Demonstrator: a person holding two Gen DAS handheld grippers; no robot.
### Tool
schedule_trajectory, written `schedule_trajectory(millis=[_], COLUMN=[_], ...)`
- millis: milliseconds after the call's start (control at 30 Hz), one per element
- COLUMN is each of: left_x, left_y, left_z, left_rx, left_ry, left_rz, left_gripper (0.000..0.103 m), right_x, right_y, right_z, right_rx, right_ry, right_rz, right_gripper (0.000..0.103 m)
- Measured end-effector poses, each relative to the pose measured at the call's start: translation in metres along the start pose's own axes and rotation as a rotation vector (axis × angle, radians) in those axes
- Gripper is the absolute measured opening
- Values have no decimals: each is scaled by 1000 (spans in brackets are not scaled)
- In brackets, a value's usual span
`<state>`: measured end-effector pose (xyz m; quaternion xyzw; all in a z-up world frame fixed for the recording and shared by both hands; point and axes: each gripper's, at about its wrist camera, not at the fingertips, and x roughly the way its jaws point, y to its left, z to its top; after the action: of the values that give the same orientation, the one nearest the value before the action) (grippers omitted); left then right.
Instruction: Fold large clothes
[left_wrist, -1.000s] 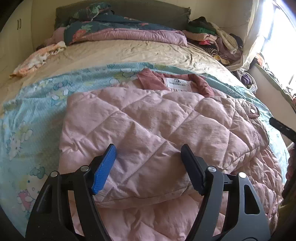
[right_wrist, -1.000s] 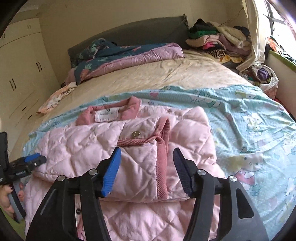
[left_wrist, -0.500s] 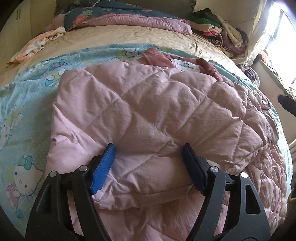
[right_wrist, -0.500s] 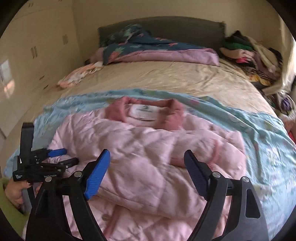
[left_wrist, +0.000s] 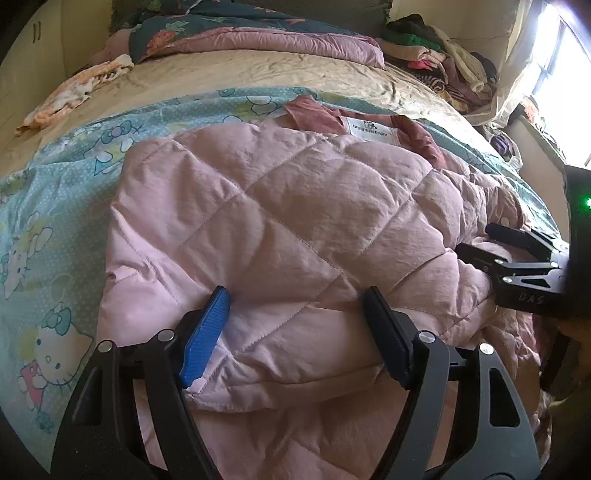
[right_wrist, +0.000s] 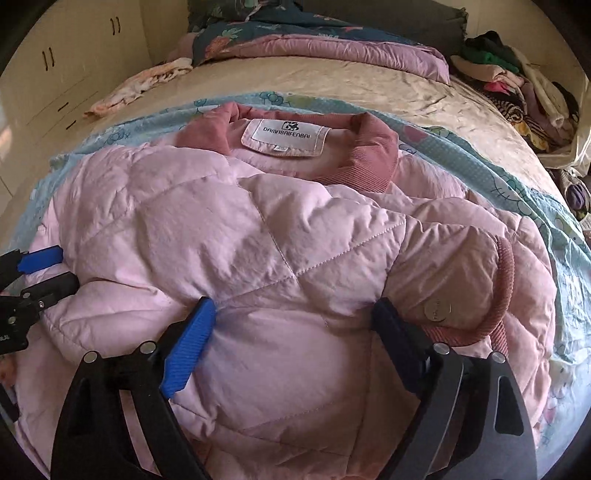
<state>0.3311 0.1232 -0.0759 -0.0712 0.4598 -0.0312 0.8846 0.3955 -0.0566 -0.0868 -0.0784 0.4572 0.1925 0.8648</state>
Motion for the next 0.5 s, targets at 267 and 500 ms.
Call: schedule_trajectory(millis=[267,500], left_x=[-4,-15], left_y=[0,-3], left_z=[0,0], left_rx=[1,-8], left_ry=[4,5], left_rz=[-4,-12], left_gripper=[76,88], right_x=[-12,-32], right_y=[0,0], right_z=[-12,-26], right_rx=[44,77], right_ry=[-26,-28], right_rz=[-23,-13], right_gripper=[88,88])
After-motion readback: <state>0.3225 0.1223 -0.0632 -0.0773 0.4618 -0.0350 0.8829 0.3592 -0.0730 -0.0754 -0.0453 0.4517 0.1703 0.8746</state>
